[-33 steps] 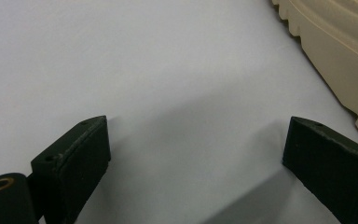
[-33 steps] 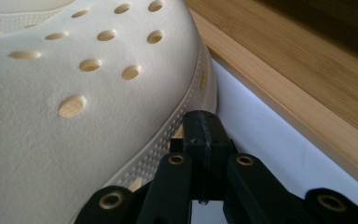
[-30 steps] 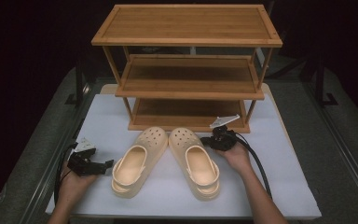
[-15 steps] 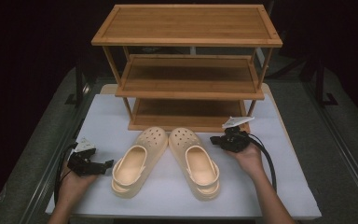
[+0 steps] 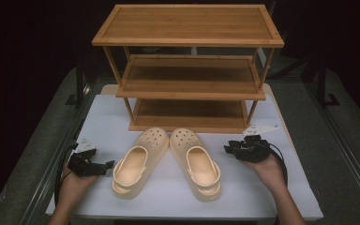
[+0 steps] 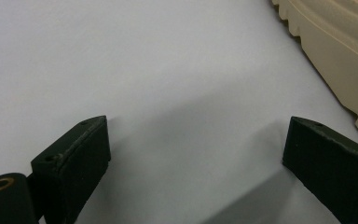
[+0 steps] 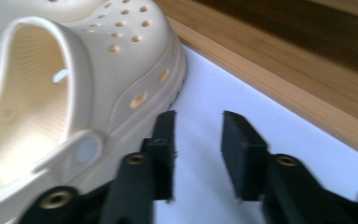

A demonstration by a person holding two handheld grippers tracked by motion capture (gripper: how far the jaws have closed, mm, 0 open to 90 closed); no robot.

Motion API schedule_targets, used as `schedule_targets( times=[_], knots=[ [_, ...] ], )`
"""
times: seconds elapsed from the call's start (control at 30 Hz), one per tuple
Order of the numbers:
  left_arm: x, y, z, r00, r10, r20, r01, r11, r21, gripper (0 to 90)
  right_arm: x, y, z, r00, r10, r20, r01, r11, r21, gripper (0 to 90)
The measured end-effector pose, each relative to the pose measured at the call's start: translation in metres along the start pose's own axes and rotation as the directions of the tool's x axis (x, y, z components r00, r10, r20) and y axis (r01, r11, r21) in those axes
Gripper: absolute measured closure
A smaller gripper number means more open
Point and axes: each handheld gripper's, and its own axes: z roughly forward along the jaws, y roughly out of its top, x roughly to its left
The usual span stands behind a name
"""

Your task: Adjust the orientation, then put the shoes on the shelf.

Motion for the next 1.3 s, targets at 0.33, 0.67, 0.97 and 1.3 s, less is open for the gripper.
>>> schedule_targets(
  times=[0.33, 0.67, 0.97, 1.3],
  knots=[
    [0.000, 0.000, 0.000, 1.0000, 0.000, 0.000, 0.000, 1.0000, 0.001, 6.6, 0.021, 0.001, -0.014, 0.9991, -0.011, -0.041, 0.010, 0.999, -0.032, 42.4],
    [0.000, 0.000, 0.000, 1.0000, 0.001, 0.001, -0.001, 1.0000, 0.002, 6.6, 0.041, 0.012, -0.006, 0.9957, -0.055, -0.074, 0.052, 0.998, -0.038, 40.1],
    [0.000, 0.000, 0.000, 1.0000, 0.000, 0.000, 0.000, 1.0000, 0.000, 6.6, 0.050, 0.018, 0.007, 0.9936, -0.076, -0.084, 0.074, 0.997, -0.029, 39.8],
    [0.001, 0.000, 0.000, 1.0000, -0.001, 0.005, 0.001, 1.0000, 0.000, 6.6, 0.055, 0.027, 0.029, 0.9914, -0.089, -0.096, 0.088, 0.996, -0.020, 42.9]
  ],
)
